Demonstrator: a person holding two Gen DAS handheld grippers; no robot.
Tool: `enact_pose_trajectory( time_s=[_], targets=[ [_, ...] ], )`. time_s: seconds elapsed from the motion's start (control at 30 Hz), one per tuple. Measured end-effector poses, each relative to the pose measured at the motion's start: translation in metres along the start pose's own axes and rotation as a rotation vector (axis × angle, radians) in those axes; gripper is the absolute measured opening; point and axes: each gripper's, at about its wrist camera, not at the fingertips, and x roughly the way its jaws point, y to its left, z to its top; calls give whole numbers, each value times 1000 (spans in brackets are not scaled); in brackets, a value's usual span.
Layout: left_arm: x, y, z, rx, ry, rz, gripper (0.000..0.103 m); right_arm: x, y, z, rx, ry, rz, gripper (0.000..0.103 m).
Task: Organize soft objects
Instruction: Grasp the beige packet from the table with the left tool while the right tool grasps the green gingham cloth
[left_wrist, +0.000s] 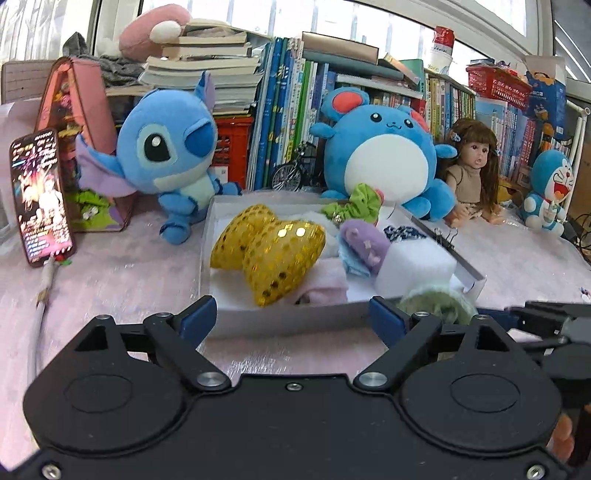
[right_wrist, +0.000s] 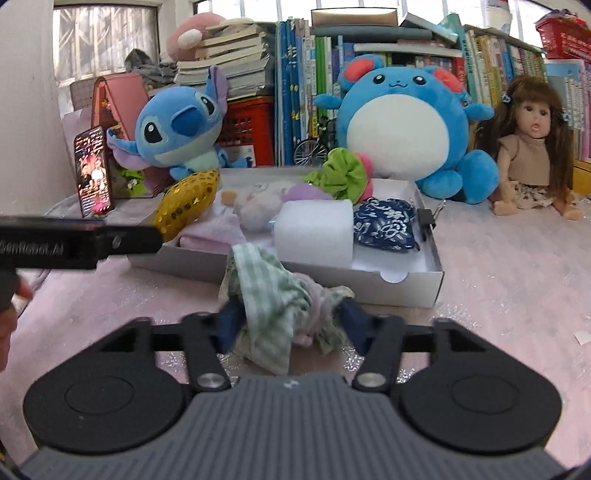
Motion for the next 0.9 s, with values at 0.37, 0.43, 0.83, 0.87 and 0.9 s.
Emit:
enact_pose_trajectory(
  time_s=[0.37,0.43,0.83,0.87,0.9],
  targets=[
    [-3,5,-20,10,43,-3,88,-28,-26,-1,56,-57,-88,31],
    [-2,3,-21,6,52,-17,88,-29,-31,-5,61,-40,-108,31],
    [24,-62,-21,62,103,-129,83,-44,-50,-12,53,-57,-237,32],
    [27,-69,-20,65,104,-138,83,-45,-53,-12,58,-58,-242,32],
    [30,-75,-20,67,108,-142,83,-45,-55,-12,63,-60,-247,32]
  ],
)
